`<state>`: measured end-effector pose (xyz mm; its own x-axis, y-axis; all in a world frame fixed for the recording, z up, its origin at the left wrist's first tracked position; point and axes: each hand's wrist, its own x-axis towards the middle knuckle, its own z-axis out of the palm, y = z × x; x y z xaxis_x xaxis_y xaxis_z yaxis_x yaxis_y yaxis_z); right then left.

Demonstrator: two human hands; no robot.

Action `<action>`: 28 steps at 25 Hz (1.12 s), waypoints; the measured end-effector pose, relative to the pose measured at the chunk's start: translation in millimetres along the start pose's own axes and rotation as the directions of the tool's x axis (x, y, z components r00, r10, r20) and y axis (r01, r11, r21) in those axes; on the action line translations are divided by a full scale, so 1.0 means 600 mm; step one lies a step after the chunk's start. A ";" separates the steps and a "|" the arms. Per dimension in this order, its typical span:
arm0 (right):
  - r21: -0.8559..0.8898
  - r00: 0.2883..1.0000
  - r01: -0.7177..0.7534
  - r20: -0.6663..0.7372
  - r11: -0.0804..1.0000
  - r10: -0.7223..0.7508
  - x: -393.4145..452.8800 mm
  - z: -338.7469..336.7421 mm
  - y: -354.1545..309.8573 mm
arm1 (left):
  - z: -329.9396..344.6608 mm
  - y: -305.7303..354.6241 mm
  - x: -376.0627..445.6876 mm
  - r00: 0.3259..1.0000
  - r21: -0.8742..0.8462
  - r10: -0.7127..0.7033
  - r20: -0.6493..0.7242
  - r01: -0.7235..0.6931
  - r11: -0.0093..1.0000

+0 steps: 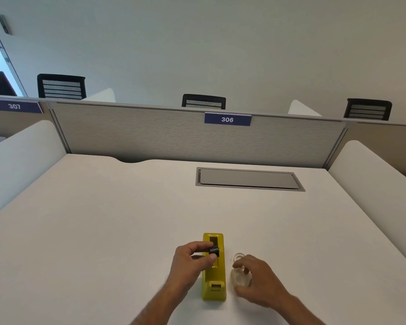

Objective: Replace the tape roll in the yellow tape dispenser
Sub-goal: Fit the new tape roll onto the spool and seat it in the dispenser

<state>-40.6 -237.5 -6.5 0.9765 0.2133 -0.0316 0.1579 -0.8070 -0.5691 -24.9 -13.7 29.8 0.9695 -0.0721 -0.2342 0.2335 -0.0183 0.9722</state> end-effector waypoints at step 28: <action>0.887 0.994 -0.020 -0.032 0.461 0.103 0.007 -0.024 -0.066 | 0.022 0.014 -0.013 0.996 0.154 0.045 0.076 -0.056 0.986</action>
<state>-40.5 -212.6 27.9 0.9917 0.1114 -0.0640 -0.0765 0.1121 -0.9907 -31.5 -26.3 39.8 0.9705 -0.1487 -0.1900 0.1645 -0.1680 0.9720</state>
